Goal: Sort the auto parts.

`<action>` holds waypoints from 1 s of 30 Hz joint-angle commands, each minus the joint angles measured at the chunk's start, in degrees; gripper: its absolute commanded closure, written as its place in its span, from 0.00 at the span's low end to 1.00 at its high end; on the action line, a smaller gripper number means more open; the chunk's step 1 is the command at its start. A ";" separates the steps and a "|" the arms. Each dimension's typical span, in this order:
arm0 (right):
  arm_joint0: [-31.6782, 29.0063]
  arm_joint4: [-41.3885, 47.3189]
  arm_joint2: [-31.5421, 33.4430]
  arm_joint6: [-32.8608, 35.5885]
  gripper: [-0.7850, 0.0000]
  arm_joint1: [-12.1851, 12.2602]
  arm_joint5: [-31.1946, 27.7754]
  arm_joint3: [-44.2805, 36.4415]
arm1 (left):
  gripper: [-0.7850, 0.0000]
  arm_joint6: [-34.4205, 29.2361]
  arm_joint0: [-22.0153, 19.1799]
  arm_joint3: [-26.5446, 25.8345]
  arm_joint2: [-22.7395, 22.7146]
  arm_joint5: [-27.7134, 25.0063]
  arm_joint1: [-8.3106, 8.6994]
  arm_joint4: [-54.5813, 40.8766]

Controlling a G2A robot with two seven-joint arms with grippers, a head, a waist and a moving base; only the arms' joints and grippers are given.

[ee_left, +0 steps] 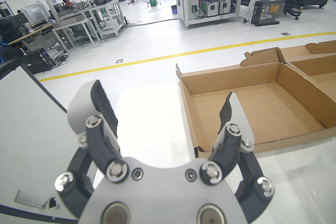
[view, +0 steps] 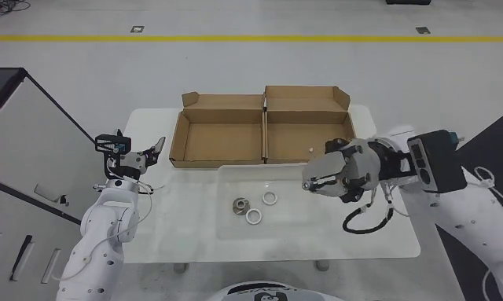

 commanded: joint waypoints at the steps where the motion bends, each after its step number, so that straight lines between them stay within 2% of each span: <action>1: 0.65 0.74 -0.15 2.13 1.00 0.33 0.00 -0.54 | 0.00 0.00 0.00 0.00 0.00 0.00 0.00 0.00; 20: 1.07 -0.01 -0.08 2.13 1.00 0.63 0.00 -0.55 | 0.00 0.00 0.00 0.00 0.00 0.00 0.00 0.00; 23: 0.19 2.24 0.23 3.05 1.00 0.28 1.69 -1.08 | 0.00 0.00 0.00 0.00 0.00 0.00 0.00 0.00; 30: 1.02 5.59 1.44 2.55 1.00 -1.23 0.76 0.01 | 0.00 0.00 0.00 0.00 0.00 0.00 0.00 0.00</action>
